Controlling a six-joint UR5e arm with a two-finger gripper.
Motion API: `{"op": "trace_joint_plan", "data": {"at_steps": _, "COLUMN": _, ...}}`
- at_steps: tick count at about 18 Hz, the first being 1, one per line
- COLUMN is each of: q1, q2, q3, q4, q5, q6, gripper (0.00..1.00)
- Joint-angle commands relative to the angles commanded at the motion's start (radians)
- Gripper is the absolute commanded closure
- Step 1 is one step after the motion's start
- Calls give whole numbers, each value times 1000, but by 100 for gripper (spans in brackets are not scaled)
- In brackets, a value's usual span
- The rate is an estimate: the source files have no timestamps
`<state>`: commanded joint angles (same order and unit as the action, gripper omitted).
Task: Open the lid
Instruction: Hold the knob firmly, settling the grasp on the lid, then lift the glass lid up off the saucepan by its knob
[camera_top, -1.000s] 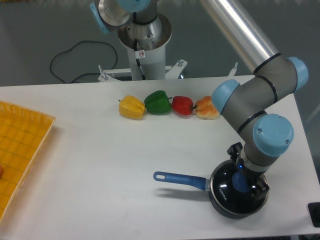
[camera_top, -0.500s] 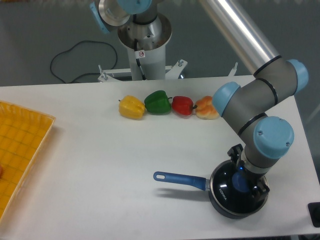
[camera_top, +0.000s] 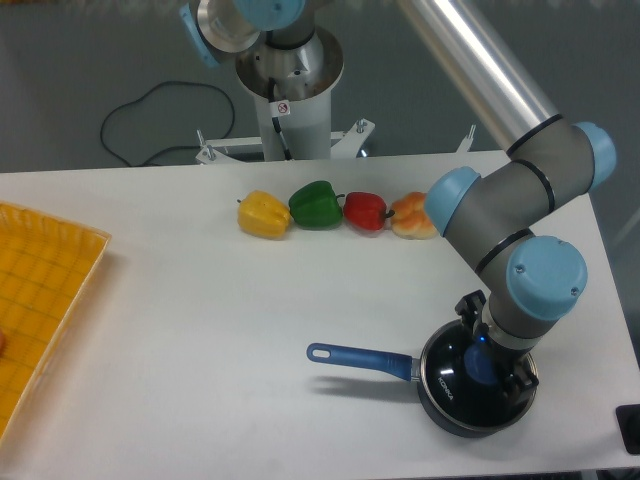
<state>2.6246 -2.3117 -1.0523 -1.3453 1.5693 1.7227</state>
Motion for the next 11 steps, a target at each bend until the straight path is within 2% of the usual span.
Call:
{"op": "trace_joint_plan", "data": {"at_steps": 3, "q1": 0, "q2": 2, "q3": -5, "q4": 2, "q5": 0, "q6": -2, "gripper": 28}}
{"op": "trace_joint_plan", "data": {"at_steps": 11, "q1": 0, "q2": 3, "q3": -11, "q4": 20, "q5": 0, "q6": -2, "gripper": 34}}
